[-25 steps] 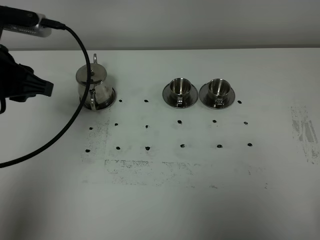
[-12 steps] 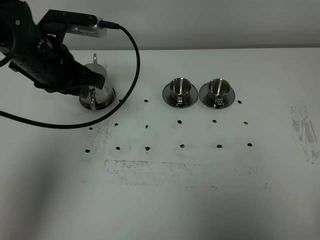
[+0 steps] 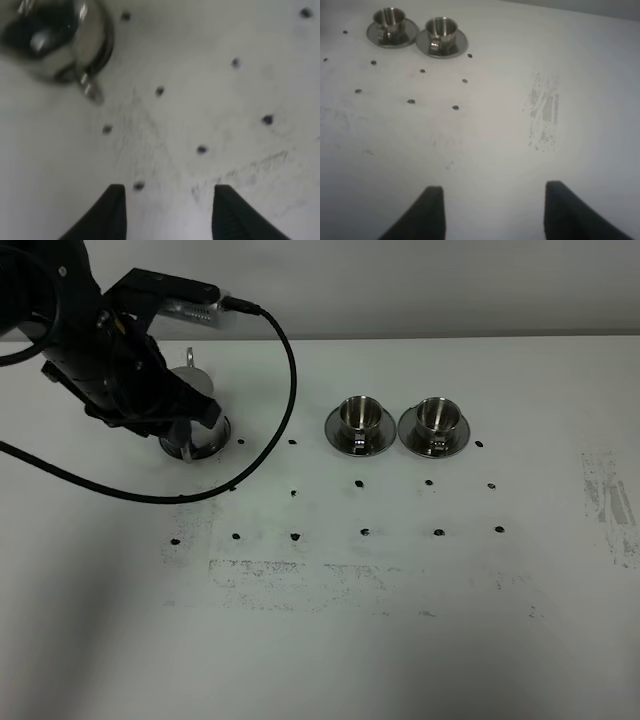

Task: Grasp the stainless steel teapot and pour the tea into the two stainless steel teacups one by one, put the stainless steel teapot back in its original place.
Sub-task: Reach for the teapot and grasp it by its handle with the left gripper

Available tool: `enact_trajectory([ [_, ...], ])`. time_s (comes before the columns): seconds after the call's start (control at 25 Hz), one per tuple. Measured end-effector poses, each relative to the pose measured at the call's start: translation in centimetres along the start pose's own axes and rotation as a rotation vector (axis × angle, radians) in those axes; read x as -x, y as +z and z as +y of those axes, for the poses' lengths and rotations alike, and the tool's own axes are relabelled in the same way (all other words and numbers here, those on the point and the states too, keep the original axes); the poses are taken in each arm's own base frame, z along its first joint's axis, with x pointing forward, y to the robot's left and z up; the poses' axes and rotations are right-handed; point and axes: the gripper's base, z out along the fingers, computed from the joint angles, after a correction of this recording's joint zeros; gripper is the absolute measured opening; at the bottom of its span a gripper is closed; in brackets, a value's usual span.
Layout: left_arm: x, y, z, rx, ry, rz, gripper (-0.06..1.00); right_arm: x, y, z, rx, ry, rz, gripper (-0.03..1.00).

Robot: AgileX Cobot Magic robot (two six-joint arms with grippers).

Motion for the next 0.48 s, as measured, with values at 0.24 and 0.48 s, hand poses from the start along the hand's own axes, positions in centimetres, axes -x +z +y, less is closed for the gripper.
enact_trajectory([
  [0.24,-0.3,0.0,0.9,0.096,-0.084,0.031,0.39,0.0,0.0,0.0,0.000,0.000,0.000,0.47],
  [0.48,-0.7,-0.2,1.6,0.188,-0.215,0.055,0.39,0.0,0.0,0.0,0.000,0.000,0.000,0.47],
])
